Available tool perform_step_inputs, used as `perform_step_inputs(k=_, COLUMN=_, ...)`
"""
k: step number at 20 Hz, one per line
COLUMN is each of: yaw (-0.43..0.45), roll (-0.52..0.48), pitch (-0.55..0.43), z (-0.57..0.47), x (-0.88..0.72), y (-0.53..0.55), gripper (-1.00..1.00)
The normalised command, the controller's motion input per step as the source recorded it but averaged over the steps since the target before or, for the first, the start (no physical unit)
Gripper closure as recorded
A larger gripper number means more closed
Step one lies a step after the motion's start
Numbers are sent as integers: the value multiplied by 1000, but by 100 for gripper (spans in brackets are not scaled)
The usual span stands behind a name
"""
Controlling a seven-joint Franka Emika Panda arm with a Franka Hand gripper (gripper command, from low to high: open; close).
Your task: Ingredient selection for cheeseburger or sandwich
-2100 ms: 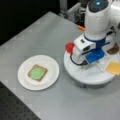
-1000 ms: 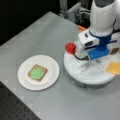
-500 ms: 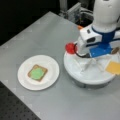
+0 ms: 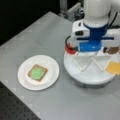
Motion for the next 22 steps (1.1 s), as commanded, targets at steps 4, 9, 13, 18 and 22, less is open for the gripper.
perform_step_inputs(k=4, yaw=-422, roll=364, pitch=224, z=138, x=331, y=-183, gripper=-100)
perform_step_inputs(k=9, yaw=-334, roll=390, pitch=252, z=165, x=320, y=-198, gripper=-100)
perform_step_inputs(k=13, yaw=-232, roll=451, pitch=349, z=251, x=218, y=-250, gripper=-100)
perform_step_inputs(k=18, yaw=-141, roll=427, pitch=343, z=290, x=167, y=-277, gripper=-100)
perform_step_inputs(k=22, yaw=-90, roll=342, pitch=266, z=208, x=137, y=-285, gripper=-100)
